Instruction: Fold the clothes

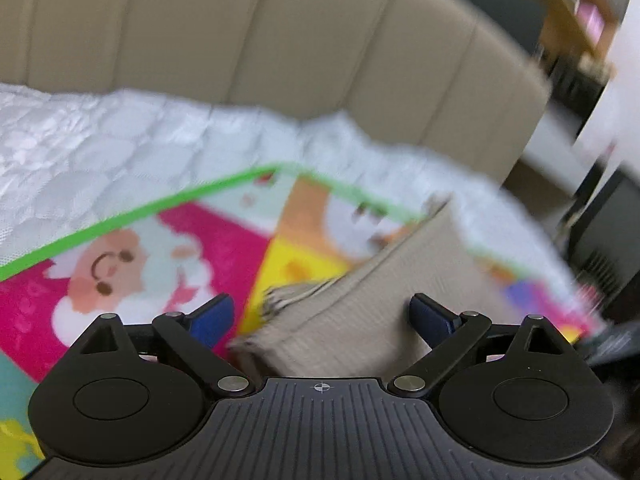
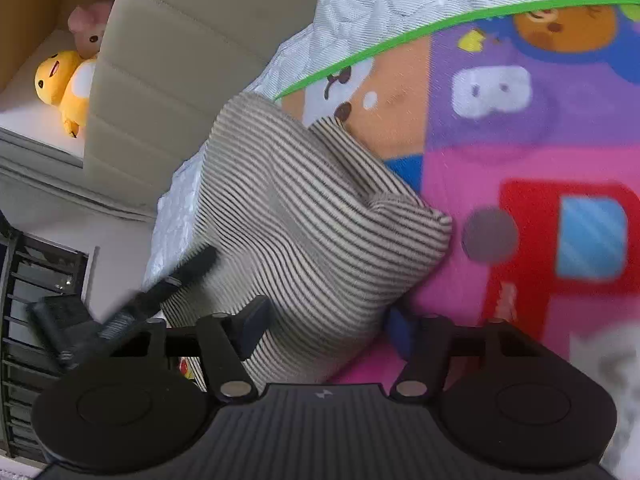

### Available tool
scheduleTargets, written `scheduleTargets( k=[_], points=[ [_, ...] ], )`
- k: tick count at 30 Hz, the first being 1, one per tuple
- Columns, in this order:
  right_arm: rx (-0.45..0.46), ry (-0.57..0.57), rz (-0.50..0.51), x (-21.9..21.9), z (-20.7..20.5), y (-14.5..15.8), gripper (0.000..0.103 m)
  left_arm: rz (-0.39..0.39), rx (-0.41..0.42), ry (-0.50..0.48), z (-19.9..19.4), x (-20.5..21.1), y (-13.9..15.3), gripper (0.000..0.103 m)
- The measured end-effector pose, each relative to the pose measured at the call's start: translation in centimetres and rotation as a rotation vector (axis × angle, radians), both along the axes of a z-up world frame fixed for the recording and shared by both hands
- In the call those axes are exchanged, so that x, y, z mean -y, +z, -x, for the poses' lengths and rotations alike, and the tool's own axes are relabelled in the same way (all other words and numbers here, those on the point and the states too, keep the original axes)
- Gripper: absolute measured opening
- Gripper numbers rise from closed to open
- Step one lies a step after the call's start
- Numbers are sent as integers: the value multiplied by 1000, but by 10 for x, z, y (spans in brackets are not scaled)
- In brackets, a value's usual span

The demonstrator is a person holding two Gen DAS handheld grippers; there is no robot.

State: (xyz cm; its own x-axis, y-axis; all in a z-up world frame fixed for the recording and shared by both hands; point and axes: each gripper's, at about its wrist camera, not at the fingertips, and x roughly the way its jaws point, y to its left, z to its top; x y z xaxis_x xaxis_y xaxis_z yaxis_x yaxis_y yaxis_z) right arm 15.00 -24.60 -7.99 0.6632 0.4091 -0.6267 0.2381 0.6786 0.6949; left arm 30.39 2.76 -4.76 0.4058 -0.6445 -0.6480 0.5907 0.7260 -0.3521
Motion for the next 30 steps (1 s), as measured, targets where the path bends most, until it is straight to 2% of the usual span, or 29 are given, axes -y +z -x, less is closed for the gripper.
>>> scheduleTargets(
  k=[4, 6, 10, 13, 15, 19, 21, 24, 25, 26, 30],
  points=[
    [40, 49, 83, 8, -29, 3, 57, 64, -102, 11, -11, -5, -17, 98],
    [60, 91, 136, 11, -47, 6, 57, 67, -107, 14, -7, -2, -19, 98],
    [94, 287, 340, -4, -95, 20, 66, 60, -118, 16, 9, 8, -18, 97],
    [104, 315, 383, -5, -105, 30, 72, 69, -145, 32, 23, 15, -16, 97],
    [120, 309, 396, -2, -101, 36, 74, 77, -171, 21, 37, 20, -15, 97],
    [145, 325, 427, 2, -78, 41, 81, 74, -211, -59, 77, 35, -16, 97],
    [154, 339, 445, 5, -64, 41, 84, 48, -226, -123, 99, 43, -16, 97],
    [158, 338, 450, 11, -42, 45, 94, 25, -201, -177, 122, 41, -6, 97],
    [158, 333, 448, 13, -35, 45, 101, 34, -189, -168, 125, 36, 1, 97],
    [158, 327, 446, 16, -29, 46, 103, 43, -177, -158, 129, 30, 7, 98],
    [145, 291, 400, 16, -3, 34, 103, 102, -151, 62, 115, 0, 22, 99]
  ],
)
